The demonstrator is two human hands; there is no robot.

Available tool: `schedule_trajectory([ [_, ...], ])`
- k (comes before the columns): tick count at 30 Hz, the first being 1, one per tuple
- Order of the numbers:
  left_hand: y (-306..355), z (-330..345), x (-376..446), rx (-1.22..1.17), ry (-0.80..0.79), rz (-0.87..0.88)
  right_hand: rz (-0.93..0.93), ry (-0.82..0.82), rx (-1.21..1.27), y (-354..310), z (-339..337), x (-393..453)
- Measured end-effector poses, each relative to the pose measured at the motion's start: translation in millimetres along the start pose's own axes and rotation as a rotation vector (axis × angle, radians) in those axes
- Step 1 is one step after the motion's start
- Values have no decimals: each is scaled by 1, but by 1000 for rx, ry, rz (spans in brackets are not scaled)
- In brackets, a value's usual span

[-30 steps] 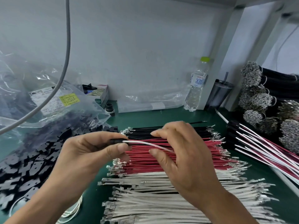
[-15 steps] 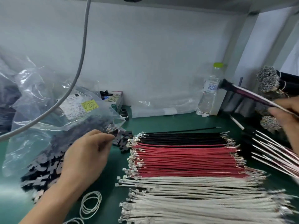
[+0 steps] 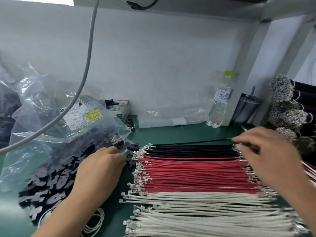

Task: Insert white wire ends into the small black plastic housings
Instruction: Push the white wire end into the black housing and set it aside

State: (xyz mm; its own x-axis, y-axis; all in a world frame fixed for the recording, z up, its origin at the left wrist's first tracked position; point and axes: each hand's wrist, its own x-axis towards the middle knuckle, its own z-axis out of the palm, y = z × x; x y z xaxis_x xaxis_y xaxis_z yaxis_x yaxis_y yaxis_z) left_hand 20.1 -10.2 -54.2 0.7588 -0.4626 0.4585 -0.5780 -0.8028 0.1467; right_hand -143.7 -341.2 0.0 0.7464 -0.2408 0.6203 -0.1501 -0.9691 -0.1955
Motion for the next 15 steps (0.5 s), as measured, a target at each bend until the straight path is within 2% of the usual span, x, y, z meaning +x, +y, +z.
schedule_trajectory([
  [2, 0, 1, -2, -28, -5, -35, -90, -74, 113, -38, 28, 24],
  [5, -1, 3, -4, 11, 2, -47, -61, -267, 197, -71, 73, 48],
  [10, -5, 3, -3, 225, -72, -60, -65, -507, 122, -82, 118, 66],
  [12, -4, 2, -3, 217, -86, -64, -52, -535, 112, -79, 123, 68],
  [15, -1, -2, -3, 173, -87, -79, -65, -474, 119, -77, 125, 67],
])
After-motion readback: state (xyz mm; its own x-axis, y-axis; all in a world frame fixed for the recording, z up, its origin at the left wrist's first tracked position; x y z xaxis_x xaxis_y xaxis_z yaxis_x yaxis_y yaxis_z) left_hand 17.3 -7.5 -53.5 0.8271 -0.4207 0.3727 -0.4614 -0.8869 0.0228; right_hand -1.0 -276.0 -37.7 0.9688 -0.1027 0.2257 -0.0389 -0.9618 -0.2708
